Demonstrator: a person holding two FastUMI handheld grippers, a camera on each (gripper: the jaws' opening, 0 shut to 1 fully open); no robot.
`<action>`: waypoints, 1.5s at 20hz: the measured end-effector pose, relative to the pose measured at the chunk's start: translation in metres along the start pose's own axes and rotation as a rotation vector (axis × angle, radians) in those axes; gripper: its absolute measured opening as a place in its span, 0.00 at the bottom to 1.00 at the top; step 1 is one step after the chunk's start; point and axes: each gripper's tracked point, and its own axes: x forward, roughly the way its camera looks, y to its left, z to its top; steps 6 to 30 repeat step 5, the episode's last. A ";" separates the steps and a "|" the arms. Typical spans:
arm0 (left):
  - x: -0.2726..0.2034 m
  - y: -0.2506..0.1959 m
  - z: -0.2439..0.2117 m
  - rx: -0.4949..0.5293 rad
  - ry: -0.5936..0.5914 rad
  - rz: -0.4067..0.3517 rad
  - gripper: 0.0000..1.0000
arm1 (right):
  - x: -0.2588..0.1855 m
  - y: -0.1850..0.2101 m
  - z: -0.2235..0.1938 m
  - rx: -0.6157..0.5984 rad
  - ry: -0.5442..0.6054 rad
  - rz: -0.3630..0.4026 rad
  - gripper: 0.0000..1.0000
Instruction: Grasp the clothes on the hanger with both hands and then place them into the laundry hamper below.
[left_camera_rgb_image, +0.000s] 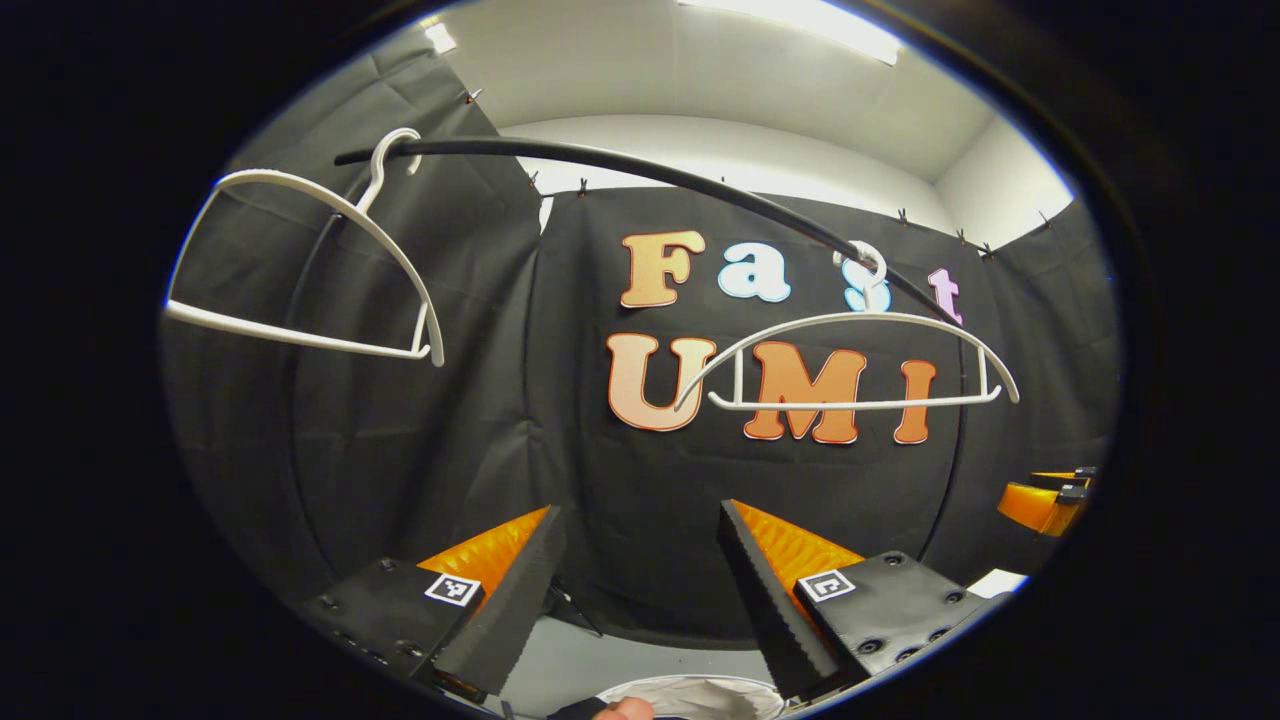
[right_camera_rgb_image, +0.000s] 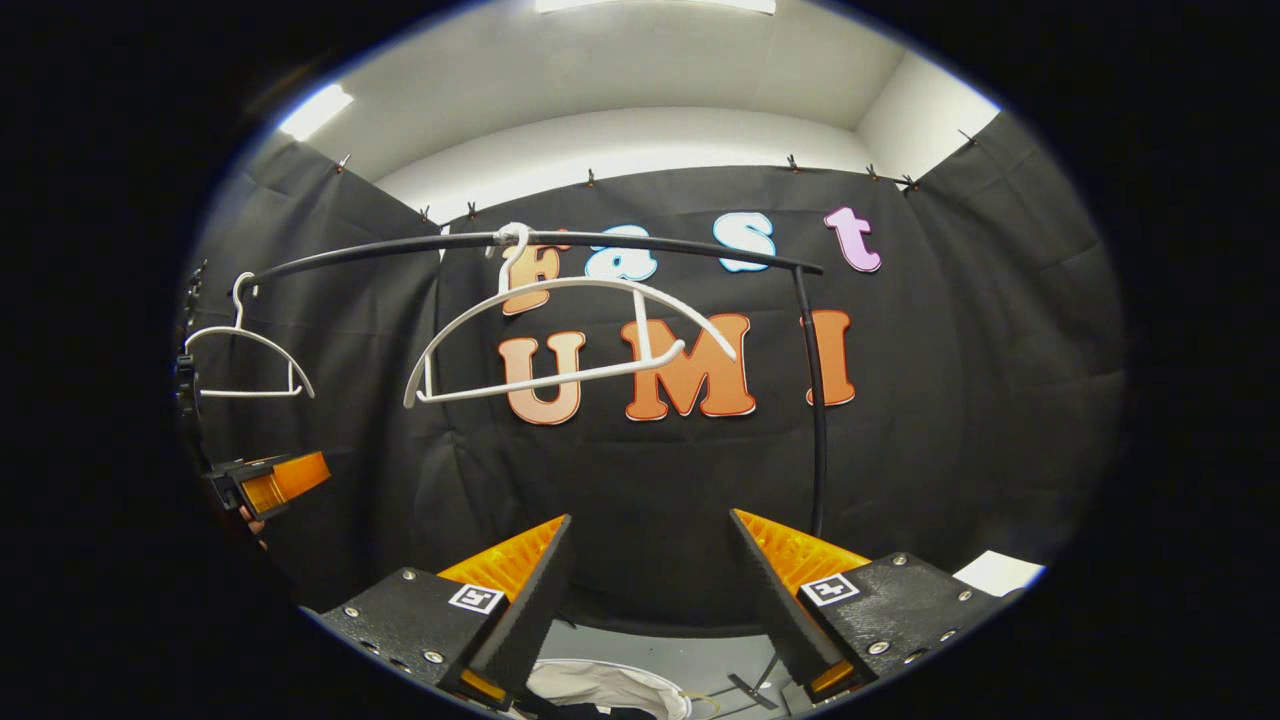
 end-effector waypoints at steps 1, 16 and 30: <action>0.000 0.000 0.001 -0.001 -0.002 -0.002 0.99 | -0.001 -0.001 0.000 0.001 0.001 -0.001 1.00; 0.002 -0.001 0.000 0.000 -0.001 -0.007 0.99 | 0.001 0.001 0.001 0.004 0.000 -0.001 1.00; 0.002 -0.001 0.000 0.000 -0.001 -0.007 0.99 | 0.001 0.001 0.001 0.004 0.000 -0.001 1.00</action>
